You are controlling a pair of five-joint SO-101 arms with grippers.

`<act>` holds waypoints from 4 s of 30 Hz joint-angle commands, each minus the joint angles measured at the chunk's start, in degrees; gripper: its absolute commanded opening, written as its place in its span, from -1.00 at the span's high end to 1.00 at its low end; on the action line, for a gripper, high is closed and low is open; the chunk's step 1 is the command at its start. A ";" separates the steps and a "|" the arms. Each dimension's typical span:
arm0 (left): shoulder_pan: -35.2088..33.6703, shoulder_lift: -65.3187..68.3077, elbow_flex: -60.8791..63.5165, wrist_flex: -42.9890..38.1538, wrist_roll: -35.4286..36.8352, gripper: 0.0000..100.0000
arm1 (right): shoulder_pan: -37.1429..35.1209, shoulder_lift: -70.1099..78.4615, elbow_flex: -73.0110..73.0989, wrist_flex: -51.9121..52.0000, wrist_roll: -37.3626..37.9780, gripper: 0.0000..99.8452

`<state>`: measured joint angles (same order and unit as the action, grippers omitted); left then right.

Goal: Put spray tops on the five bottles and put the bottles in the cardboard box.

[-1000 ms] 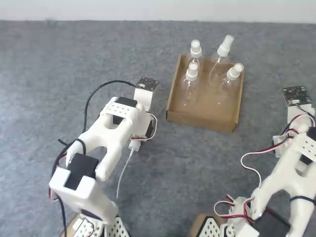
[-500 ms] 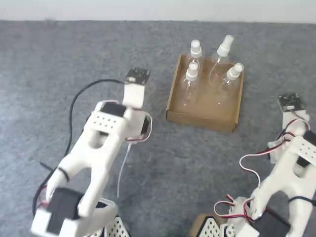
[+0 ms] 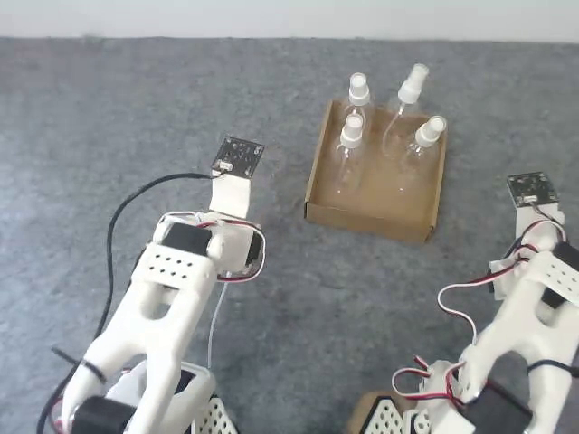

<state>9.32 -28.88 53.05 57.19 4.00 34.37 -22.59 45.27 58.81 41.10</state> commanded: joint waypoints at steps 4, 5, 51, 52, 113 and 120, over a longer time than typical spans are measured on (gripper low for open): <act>-0.26 -3.16 0.31 -2.55 -0.44 0.93 | 0.04 -1.63 -4.13 -1.01 0.70 0.89; -0.26 -3.16 0.84 -3.52 -0.35 0.93 | -0.04 -0.40 -5.19 -1.10 0.70 0.89; -0.26 -3.16 2.42 -5.80 1.41 0.93 | 1.27 26.51 -26.73 4.88 5.63 0.53; -0.26 -3.16 2.42 -5.80 1.41 0.93 | 1.36 27.21 -26.64 4.88 5.80 0.53; -13.01 -12.75 -59.12 18.55 13.89 0.93 | -83.21 -25.36 12.48 -28.18 -28.84 0.99; -13.01 -25.58 -40.31 6.68 13.80 0.93 | -86.29 -28.79 19.43 -42.07 -34.81 0.99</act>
<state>-3.52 -49.10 4.44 70.64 17.19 -50.37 -46.86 63.38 23.65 10.51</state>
